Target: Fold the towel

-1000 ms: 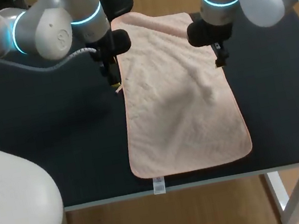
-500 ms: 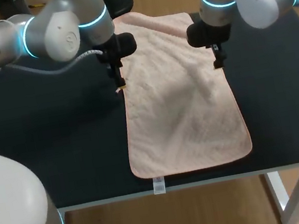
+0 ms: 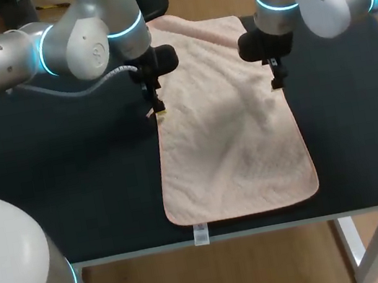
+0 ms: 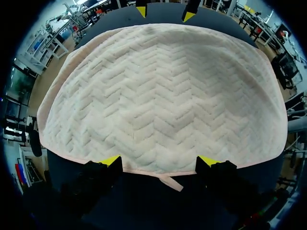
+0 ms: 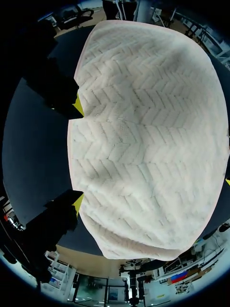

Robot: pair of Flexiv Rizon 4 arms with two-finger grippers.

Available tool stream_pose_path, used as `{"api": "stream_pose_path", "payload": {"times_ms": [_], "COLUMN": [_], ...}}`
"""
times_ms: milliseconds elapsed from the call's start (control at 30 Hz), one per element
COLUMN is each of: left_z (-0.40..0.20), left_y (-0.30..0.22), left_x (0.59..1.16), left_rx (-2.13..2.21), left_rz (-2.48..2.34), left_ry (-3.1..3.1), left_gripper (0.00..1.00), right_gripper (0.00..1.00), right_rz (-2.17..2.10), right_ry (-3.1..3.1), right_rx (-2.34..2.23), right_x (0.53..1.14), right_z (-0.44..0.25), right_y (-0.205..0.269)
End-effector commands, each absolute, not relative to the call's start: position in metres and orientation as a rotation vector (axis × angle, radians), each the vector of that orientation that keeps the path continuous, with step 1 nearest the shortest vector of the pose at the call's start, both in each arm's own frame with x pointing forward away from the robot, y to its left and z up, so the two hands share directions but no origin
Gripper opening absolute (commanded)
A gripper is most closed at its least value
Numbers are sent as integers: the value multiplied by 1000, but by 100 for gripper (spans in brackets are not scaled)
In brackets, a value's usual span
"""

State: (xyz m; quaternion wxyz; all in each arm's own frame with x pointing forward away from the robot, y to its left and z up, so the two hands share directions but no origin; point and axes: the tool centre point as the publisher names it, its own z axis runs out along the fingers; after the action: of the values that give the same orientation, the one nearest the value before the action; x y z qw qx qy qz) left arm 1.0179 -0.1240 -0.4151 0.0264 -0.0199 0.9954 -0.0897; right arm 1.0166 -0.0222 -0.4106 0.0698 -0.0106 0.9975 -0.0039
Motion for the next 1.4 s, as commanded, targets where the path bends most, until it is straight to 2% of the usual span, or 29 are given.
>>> {"api": "stream_pose_path", "payload": {"times_ms": [33, 900, 967, 1000, 1033, 1067, 1100, 1133, 1167, 1400], "left_z": [-423, -438, -440, -440, -441, -442, -442, -442, -442, -436], "left_y": [-127, -124, -124, -124, -124, -124, -124, -124, -124, -124], "left_x": [1021, 1019, 1019, 1020, 1020, 1020, 1020, 1020, 1020, 1018], "left_rx": [-69, -92, -89, -87, -83, -82, -81, -80, -79, -58], "left_rz": [-265, -234, -236, -237, -235, -234, -234, -234, -236, -256], "left_ry": [3086, 3115, 3112, 3111, 3108, 3108, 3108, 3107, 3105, 3087], "left_gripper": [100, 100, 93, 76, 45, 35, 11, 0, 0, 0], "right_gripper": [100, 100, 100, 100, 100, 100, 47, 20, 0, 0], "right_rz": [-10, -6, -4, -3, -2, -2, -1, -1, -1, -9], "right_ry": [3019, 3070, 3073, 3074, 3076, 3077, 3077, 3078, 3077, 3080], "right_rx": [-44, -63, -61, -60, -59, -58, -57, -56, -54, -34], "right_x": [1025, 1039, 1038, 1038, 1038, 1038, 1037, 1037, 1036, 1030], "right_z": [-422, -449, -450, -451, -452, -452, -452, -452, -452, -448], "right_y": [-19, -25, -25, -25, -25, -26, -26, -27, -27, -30]}}
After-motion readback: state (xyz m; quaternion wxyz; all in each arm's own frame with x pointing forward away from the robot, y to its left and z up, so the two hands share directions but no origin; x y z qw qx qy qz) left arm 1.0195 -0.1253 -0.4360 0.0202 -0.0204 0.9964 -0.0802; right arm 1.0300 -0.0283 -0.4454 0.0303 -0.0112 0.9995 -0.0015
